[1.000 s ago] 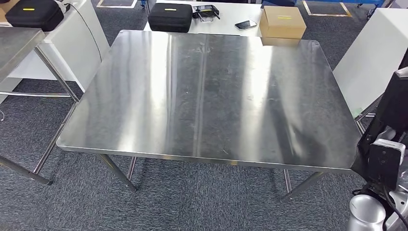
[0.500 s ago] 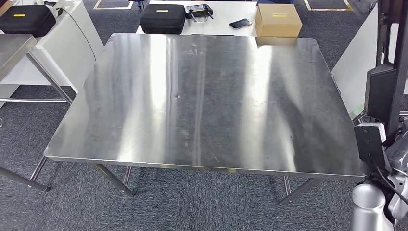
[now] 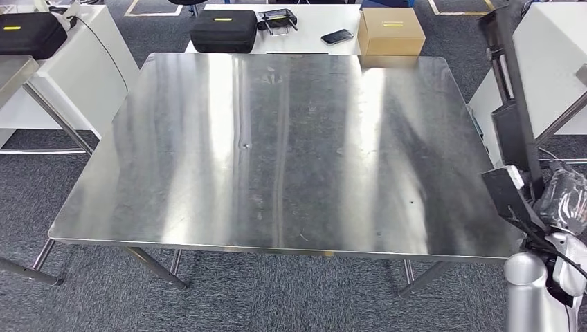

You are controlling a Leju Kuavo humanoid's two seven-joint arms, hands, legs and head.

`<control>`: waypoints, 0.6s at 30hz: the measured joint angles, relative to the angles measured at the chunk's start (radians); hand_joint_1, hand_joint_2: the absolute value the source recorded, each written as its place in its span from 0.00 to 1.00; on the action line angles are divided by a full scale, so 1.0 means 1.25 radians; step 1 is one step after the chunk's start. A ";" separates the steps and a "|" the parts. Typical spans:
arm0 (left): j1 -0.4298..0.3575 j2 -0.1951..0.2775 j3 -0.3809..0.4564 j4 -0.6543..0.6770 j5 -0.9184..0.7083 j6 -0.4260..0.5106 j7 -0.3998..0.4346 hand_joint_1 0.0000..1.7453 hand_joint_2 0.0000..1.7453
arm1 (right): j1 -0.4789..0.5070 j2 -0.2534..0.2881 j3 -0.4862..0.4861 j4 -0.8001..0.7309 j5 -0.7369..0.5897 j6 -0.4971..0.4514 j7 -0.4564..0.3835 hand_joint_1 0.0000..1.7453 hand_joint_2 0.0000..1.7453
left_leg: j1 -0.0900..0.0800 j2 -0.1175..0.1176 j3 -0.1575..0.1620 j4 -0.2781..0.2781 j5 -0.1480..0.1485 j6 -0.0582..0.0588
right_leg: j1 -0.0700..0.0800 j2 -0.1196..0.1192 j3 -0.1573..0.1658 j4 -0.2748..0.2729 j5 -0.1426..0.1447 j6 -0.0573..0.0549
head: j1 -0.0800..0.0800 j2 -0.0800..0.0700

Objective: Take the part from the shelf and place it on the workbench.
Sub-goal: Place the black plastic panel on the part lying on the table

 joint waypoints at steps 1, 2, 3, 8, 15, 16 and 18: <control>0.000 0.003 0.000 0.004 0.001 -0.003 -0.003 0.00 1.00 | -0.004 -0.004 0.012 0.006 0.018 0.014 0.003 1.00 1.00 | 0.000 0.000 0.001 -0.001 0.001 -0.004 | 0.000 0.000 0.000 0.000 0.000 0.000 | 0.000 0.000; 0.000 0.006 0.000 0.010 0.001 -0.006 -0.007 0.00 1.00 | -0.010 -0.008 0.026 0.012 0.035 0.028 0.006 1.00 1.00 | -0.001 0.000 0.000 -0.001 0.001 -0.004 | -0.001 0.000 0.000 0.000 0.000 0.001 | 0.000 0.000; -0.001 0.008 -0.001 0.016 0.001 -0.009 -0.011 0.00 1.00 | -0.018 -0.011 0.043 0.019 0.055 0.043 0.009 1.00 1.00 | -0.001 0.000 0.000 -0.001 0.001 -0.004 | -0.001 -0.001 0.000 -0.001 0.000 0.001 | 0.000 0.000; -0.004 0.028 -0.003 0.048 0.001 -0.021 -0.027 0.00 1.00 | -0.077 -0.019 0.145 0.076 0.140 0.114 0.025 1.00 1.00 | -0.001 0.000 0.000 0.000 0.000 -0.002 | -0.002 -0.001 0.001 -0.004 0.000 0.002 | 0.000 0.000; -0.006 0.065 -0.019 0.092 -0.016 -0.051 -0.048 0.00 1.00 | -0.168 -0.014 0.305 0.196 0.218 0.158 0.041 1.00 1.00 | 0.000 0.000 0.000 0.000 0.002 0.000 | -0.002 -0.002 0.001 -0.004 0.001 0.003 | 0.000 0.000; -0.007 0.071 -0.023 0.099 -0.020 -0.055 -0.051 0.00 1.00 | -0.177 -0.012 0.324 0.209 0.227 0.164 0.044 1.00 1.00 | 0.000 0.000 0.000 0.000 0.002 0.000 | -0.002 -0.002 0.001 -0.004 0.001 0.003 | 0.000 0.000; -0.012 0.082 -0.032 0.115 -0.027 -0.056 -0.055 0.00 1.00 | -0.193 -0.006 0.360 0.237 0.244 0.176 0.050 1.00 1.00 | 0.001 0.000 0.000 0.000 0.002 0.000 | -0.001 -0.002 0.001 -0.004 0.001 0.003 | 0.000 0.000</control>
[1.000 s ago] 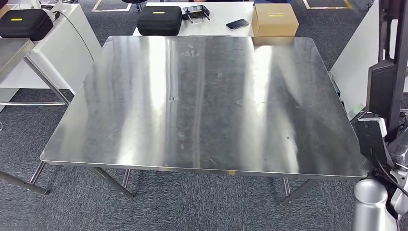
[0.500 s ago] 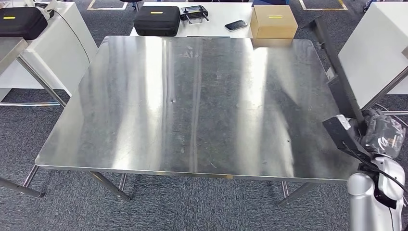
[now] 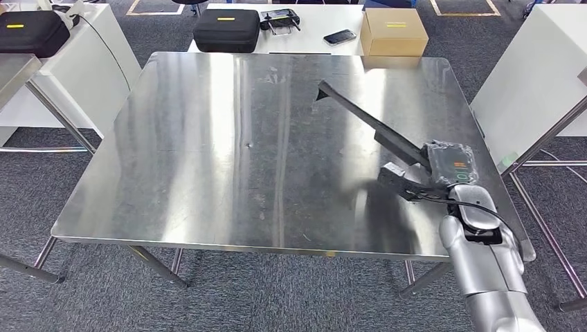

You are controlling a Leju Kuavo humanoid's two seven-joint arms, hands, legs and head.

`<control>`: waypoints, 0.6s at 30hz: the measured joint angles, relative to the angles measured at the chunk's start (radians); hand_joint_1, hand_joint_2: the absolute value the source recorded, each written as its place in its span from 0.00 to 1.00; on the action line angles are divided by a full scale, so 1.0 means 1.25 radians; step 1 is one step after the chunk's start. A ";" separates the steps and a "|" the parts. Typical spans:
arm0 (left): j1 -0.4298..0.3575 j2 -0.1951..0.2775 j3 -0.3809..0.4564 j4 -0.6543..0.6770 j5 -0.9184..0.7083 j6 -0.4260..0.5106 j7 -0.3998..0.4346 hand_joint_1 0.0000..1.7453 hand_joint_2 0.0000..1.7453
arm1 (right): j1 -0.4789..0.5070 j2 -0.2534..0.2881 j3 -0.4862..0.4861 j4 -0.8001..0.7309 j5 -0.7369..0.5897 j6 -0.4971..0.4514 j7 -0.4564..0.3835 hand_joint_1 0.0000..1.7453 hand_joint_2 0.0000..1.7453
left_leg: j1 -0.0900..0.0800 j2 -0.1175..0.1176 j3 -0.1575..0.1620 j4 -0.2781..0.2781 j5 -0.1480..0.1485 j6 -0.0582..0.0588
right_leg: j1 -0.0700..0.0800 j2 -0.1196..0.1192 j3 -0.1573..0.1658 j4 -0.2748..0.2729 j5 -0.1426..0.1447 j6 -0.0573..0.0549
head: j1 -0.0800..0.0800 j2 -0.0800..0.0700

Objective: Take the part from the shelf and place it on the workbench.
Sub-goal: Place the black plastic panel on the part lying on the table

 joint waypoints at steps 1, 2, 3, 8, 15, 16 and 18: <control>-0.003 0.005 -0.005 0.008 -0.002 0.002 0.000 0.00 1.00 | -0.008 0.004 0.017 0.015 0.009 0.005 0.002 1.00 1.00 | 0.000 0.000 0.000 0.000 0.000 0.000 | 0.000 0.000 0.000 0.000 0.000 0.000 | 0.000 0.000; -0.006 0.010 -0.010 0.015 -0.003 0.004 -0.001 0.00 1.00 | -0.015 0.009 0.033 0.029 0.018 0.009 0.004 1.00 1.00 | 0.000 0.000 0.000 0.000 0.000 0.000 | 0.001 0.000 0.000 0.000 0.000 0.000 | 0.000 0.000; -0.009 0.015 -0.015 0.021 -0.002 0.007 0.000 0.00 1.00 | -0.022 0.015 0.048 0.044 0.027 0.011 0.004 1.00 1.00 | 0.001 0.000 0.000 0.000 0.000 0.000 | 0.001 0.000 0.000 0.000 0.000 0.000 | 0.000 0.000; -0.019 0.026 -0.038 0.039 0.005 0.023 0.001 0.00 1.00 | -0.055 0.053 0.110 0.122 0.071 0.012 0.009 1.00 1.00 | 0.002 0.001 0.000 0.000 0.000 0.000 | 0.002 0.000 0.000 0.000 0.000 0.000 | 0.000 0.000; -0.019 0.033 -0.061 0.055 -0.003 0.043 0.013 0.00 1.00 | -0.090 0.099 0.166 0.210 0.127 -0.003 0.006 1.00 1.00 | 0.002 0.001 0.000 0.000 0.000 0.000 | 0.002 0.000 0.000 0.000 0.000 0.000 | 0.000 0.000; -0.019 0.034 -0.063 0.057 -0.003 0.042 0.016 0.00 1.00 | -0.093 0.104 0.173 0.218 0.132 -0.006 0.005 1.00 1.00 | 0.002 0.001 0.000 0.000 0.000 0.000 | 0.002 0.001 0.000 0.000 0.000 0.000 | 0.000 0.000; -0.020 0.036 -0.065 0.062 0.001 0.042 0.024 0.00 1.00 | -0.099 0.113 0.184 0.232 0.139 -0.009 0.004 1.00 1.00 | 0.002 0.001 0.001 0.000 0.000 0.000 | 0.002 0.001 0.000 0.000 0.000 0.000 | 0.000 0.000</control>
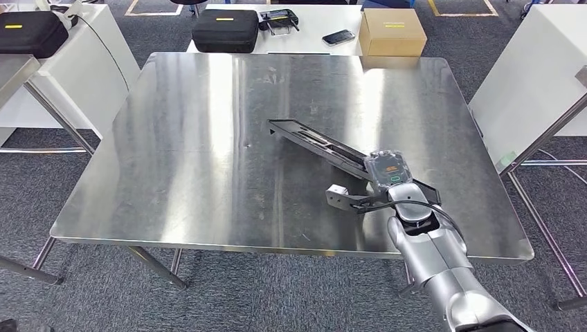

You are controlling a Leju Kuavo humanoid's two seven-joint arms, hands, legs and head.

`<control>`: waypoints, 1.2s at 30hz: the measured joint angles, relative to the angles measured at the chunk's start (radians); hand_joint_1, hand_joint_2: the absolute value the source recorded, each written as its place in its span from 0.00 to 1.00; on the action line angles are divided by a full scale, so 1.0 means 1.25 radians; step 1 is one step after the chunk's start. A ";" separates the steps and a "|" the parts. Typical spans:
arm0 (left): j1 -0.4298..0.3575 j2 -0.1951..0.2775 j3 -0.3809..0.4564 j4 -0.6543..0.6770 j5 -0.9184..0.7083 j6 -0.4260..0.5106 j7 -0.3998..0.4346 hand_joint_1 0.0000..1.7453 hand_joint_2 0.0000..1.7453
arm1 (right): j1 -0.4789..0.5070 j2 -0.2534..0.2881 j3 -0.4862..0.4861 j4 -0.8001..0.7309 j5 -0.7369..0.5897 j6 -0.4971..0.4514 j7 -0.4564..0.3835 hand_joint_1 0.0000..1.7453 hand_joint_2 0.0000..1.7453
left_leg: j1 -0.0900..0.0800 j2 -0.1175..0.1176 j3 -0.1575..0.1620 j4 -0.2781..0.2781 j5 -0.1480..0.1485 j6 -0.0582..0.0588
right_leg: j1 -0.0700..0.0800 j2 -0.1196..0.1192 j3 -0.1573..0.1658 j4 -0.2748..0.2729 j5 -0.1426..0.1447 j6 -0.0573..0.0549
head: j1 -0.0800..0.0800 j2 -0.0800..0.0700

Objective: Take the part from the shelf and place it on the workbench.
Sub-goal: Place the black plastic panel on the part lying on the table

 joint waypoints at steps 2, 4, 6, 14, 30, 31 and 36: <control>0.000 0.001 0.000 0.004 0.004 0.000 0.005 0.00 1.00 | -0.004 0.007 0.009 0.009 0.003 -0.001 0.000 0.50 0.50 | 0.000 0.000 0.000 0.000 0.000 0.000 | 0.000 0.000 0.000 0.000 0.000 0.000 | 0.000 0.000; 0.000 0.002 0.000 0.007 0.009 -0.001 0.009 0.00 1.00 | -0.007 0.012 0.015 0.016 0.006 -0.001 -0.001 0.00 0.00 | 0.000 0.000 0.000 0.000 0.000 0.000 | 0.000 0.000 0.000 0.000 0.000 0.000 | 0.000 0.000; 0.000 0.003 0.001 0.010 0.010 0.001 0.020 0.00 0.50 | -0.007 0.016 0.020 0.021 0.013 -0.002 -0.002 0.00 0.00 | 0.000 0.000 0.000 0.000 0.000 0.000 | 0.000 0.000 0.000 0.000 0.000 0.000 | 0.000 0.000; 0.001 0.015 0.007 0.049 -0.009 -0.017 0.072 0.00 0.00 | 0.005 0.018 0.025 0.021 0.034 0.000 0.013 0.00 0.00 | 0.000 0.000 0.000 0.000 0.000 0.000 | 0.000 0.000 0.000 0.000 0.000 0.000 | 0.000 0.000; 0.001 0.009 0.015 0.049 0.000 -0.071 0.067 0.00 0.00 | 0.061 0.017 0.006 -0.104 -0.027 0.047 -0.025 0.00 0.00 | 0.000 0.000 0.000 0.000 0.000 0.000 | 0.000 0.000 0.000 0.000 0.000 0.000 | 0.000 0.000; 0.001 0.009 0.015 0.049 0.000 -0.072 0.067 0.00 0.00 | 0.068 0.021 0.006 -0.129 -0.048 0.055 -0.034 0.00 0.00 | 0.000 0.000 0.000 0.000 0.000 0.000 | 0.000 0.000 0.000 0.000 0.000 0.000 | 0.000 0.000; 0.002 0.007 0.015 0.047 0.000 -0.072 0.064 0.00 0.00 | 0.106 0.036 0.007 -0.307 -0.169 0.044 -0.059 0.00 0.00 | 0.000 -0.001 0.000 0.000 0.000 0.000 | 0.000 0.000 0.000 0.000 0.000 0.000 | 0.000 0.000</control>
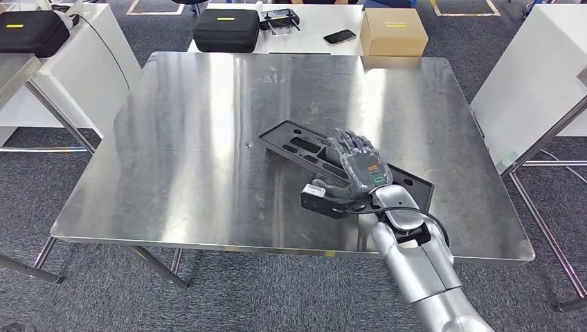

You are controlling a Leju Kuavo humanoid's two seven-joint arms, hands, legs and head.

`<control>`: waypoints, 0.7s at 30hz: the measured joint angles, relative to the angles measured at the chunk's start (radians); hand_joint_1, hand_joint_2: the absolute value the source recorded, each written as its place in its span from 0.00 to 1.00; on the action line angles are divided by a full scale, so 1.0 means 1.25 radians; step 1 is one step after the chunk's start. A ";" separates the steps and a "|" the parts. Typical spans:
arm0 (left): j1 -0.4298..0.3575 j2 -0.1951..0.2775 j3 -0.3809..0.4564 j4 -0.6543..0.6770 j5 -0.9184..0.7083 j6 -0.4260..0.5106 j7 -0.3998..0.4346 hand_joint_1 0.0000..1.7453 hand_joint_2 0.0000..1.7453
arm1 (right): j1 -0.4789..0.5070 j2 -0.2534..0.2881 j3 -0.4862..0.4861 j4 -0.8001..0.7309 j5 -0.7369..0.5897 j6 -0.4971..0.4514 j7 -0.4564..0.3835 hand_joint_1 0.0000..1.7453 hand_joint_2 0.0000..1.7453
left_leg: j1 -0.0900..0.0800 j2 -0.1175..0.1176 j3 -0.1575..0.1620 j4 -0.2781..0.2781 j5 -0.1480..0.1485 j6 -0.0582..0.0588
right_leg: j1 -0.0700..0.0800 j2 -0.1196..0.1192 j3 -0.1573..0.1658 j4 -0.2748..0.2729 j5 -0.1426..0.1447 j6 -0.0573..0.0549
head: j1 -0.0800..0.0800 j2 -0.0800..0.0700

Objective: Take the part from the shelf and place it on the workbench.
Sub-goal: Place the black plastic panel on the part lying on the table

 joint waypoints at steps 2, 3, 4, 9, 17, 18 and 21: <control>0.001 -0.003 0.002 -0.004 -0.002 0.002 -0.003 0.00 0.00 | 0.012 0.001 -0.003 -0.101 -0.046 -0.026 -0.001 0.00 0.00 | 0.000 0.000 0.000 0.000 0.000 0.000 | 0.000 0.000 0.000 0.000 0.000 0.000 | 0.000 0.000; 0.003 -0.004 0.002 -0.007 -0.005 0.004 -0.007 0.00 0.00 | 0.017 0.000 -0.009 -0.156 -0.066 -0.039 -0.001 0.00 0.00 | 0.000 0.000 0.000 0.000 0.000 0.000 | 0.000 0.000 0.000 0.000 0.000 0.000 | 0.000 0.000; 0.004 -0.006 0.003 -0.010 -0.009 0.008 -0.011 0.00 0.00 | 0.021 -0.001 -0.016 -0.207 -0.086 -0.052 -0.001 0.00 0.00 | 0.000 0.000 0.000 0.000 0.000 0.000 | 0.000 0.000 0.000 0.000 0.000 0.000 | 0.000 0.000; 0.010 -0.015 0.010 -0.019 -0.015 0.021 -0.016 0.00 0.00 | 0.044 -0.009 -0.066 -0.417 -0.148 -0.115 -0.008 0.00 0.00 | 0.000 0.000 0.000 0.000 -0.001 -0.001 | 0.000 0.000 0.000 0.000 0.000 0.000 | 0.000 0.000; 0.013 -0.035 0.042 -0.024 0.026 0.055 -0.010 0.00 0.00 | 0.210 -0.062 -0.177 -0.679 -0.311 -0.311 -0.116 0.00 0.00 | -0.002 -0.003 0.000 0.000 -0.004 0.003 | -0.002 -0.002 0.002 -0.004 0.000 0.002 | 0.000 0.000; 0.014 -0.038 0.046 -0.026 0.032 0.060 -0.005 0.00 0.00 | 0.236 -0.068 -0.186 -0.697 -0.325 -0.331 -0.134 0.00 0.00 | -0.003 -0.003 0.002 -0.001 -0.004 0.008 | -0.004 -0.002 0.004 -0.007 0.002 0.006 | 0.000 0.000; 0.012 -0.050 0.060 -0.030 0.048 0.073 0.012 0.00 0.00 | 0.292 -0.081 -0.199 -0.733 -0.350 -0.365 -0.167 0.00 0.00 | 0.006 0.004 0.021 -0.030 0.011 0.022 | -0.001 0.000 0.004 0.006 -0.011 0.014 | 0.000 0.000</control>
